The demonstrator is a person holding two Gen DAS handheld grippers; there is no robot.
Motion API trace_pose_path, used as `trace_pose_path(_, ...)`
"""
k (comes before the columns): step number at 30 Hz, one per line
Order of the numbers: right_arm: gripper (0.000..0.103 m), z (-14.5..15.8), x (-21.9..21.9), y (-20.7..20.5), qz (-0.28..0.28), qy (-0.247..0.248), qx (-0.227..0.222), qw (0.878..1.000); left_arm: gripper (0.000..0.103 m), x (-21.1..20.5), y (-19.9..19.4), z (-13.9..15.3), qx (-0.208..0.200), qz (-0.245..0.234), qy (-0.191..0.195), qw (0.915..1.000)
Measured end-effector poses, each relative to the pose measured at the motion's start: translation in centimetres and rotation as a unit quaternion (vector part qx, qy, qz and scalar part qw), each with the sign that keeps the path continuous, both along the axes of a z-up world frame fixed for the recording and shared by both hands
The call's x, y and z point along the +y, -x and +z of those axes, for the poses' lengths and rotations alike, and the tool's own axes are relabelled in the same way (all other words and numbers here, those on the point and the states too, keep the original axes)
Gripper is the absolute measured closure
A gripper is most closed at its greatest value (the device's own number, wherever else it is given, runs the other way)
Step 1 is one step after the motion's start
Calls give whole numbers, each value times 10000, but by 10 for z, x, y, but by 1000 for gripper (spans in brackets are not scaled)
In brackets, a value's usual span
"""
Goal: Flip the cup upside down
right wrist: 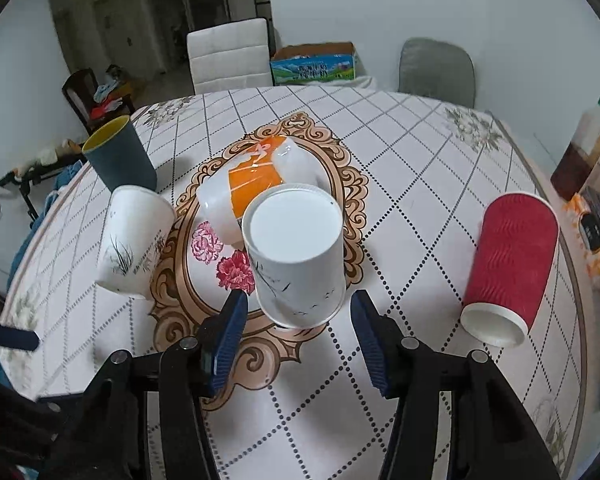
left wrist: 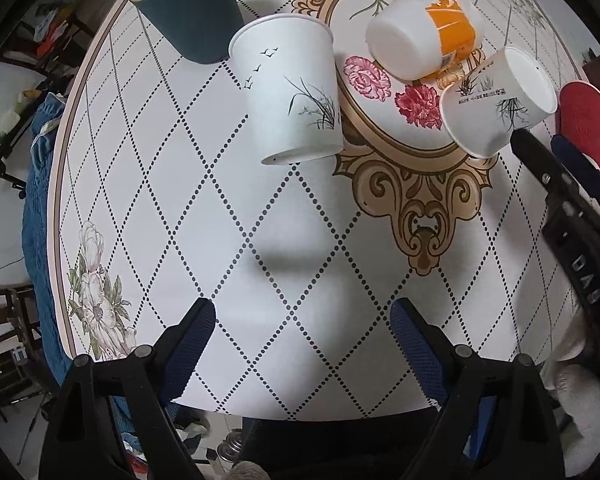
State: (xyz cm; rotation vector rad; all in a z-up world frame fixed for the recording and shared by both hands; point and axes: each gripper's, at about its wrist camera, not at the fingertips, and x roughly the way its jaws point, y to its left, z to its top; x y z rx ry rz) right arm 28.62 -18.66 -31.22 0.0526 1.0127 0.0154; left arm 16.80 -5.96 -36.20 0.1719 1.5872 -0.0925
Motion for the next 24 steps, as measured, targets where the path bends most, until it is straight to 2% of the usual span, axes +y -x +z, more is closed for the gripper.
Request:
trace_pose_path(2,45,5,-1,-3,-103,-79,201,9997,14,2,2,8,-86,19,54,9999)
trace_pose_path(4,31,11,-1,-3,-218,30,556,9982,14,2,4,20,-255,-11,54,9997)
trace_pose_path(6,13,26,0,7,-366,111,641,9972,14,2,8,38,-518,-74,81,9986)
trace_pose_path(8,8,49,2,18,-556,281,615,9962,14,1,10,58,-796,-173,100,9966)
trace_pose_path(14,5,116,6,56,-1099,485,410,9919,14,2,29,123,-1576,-379,213,9865)
trace_pose_path(16,4,136,8,69,-1173,518,303,9913,1,5,37,140,-1790,-430,227,9826)
trace_pose_path(24,4,211,17,128,-1189,650,4,9908,1,15,77,209,-2316,-415,416,9710)
